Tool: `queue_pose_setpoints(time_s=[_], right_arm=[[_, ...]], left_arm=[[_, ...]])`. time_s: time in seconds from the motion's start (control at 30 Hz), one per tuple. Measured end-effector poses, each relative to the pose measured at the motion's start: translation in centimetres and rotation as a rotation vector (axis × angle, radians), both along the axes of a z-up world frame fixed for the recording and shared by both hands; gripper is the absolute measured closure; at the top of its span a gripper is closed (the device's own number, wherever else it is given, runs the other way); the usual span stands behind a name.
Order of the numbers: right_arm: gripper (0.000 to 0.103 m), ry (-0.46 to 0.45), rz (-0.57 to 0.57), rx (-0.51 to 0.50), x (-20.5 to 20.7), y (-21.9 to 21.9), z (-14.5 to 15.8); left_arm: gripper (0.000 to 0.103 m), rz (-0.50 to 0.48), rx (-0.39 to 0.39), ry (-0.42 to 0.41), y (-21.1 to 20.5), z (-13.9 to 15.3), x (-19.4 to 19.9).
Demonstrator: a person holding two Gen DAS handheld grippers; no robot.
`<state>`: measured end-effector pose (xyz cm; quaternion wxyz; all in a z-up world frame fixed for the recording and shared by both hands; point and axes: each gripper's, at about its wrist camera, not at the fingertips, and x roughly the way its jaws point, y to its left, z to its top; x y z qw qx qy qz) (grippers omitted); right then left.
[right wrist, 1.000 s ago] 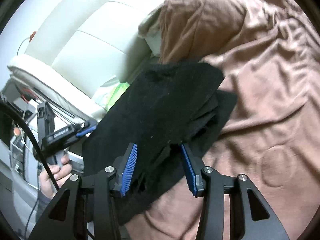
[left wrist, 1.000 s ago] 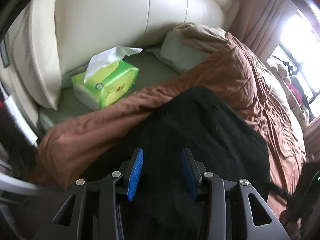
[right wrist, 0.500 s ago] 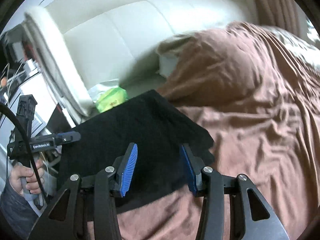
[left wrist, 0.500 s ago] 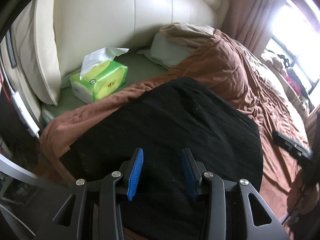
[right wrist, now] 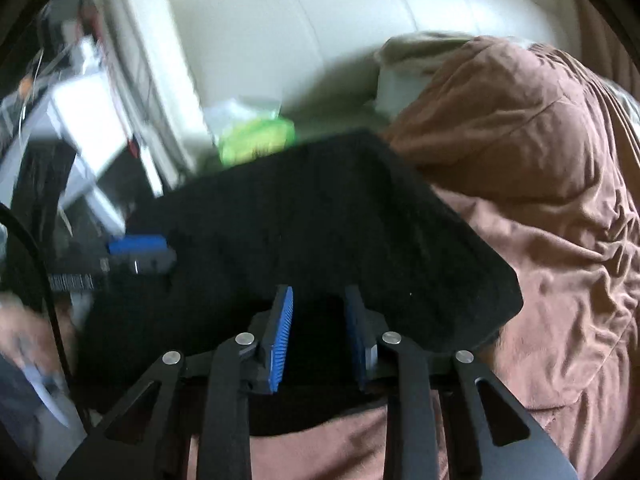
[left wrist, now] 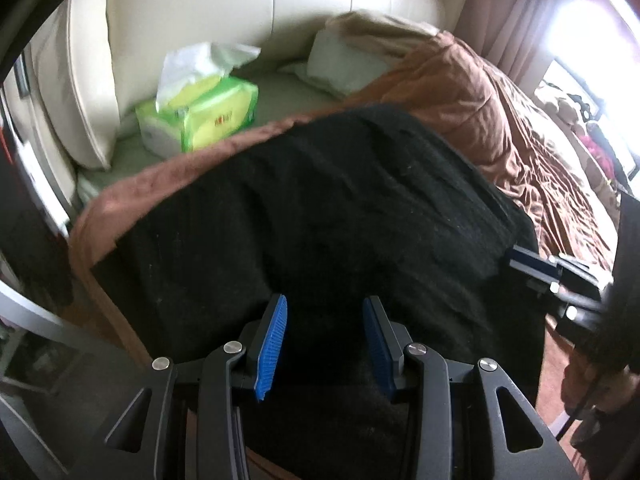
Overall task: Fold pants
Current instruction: 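Lower the folded pants onto the bed beside the tissue box, then open both grippers and pull them back from the pants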
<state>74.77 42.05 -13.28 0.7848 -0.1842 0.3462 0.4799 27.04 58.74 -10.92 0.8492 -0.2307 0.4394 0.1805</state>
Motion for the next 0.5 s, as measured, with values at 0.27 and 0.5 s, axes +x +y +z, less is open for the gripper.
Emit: queue_pose_setpoints(time_s=[0.27,0.5], right_arm=[[0.080,-0.035,0.035,-0.112,-1.0,-1.6,-1.4],[0.080,-0.039,-0.026,-0.126,-2.4,-4.0,1.2]], left_arm=[[0.061,0.015,0.036,0.015,-2.0,0.1,-1.2],[0.060,-0.011,0.061,-0.008,-5.6,1.7,-3.1]])
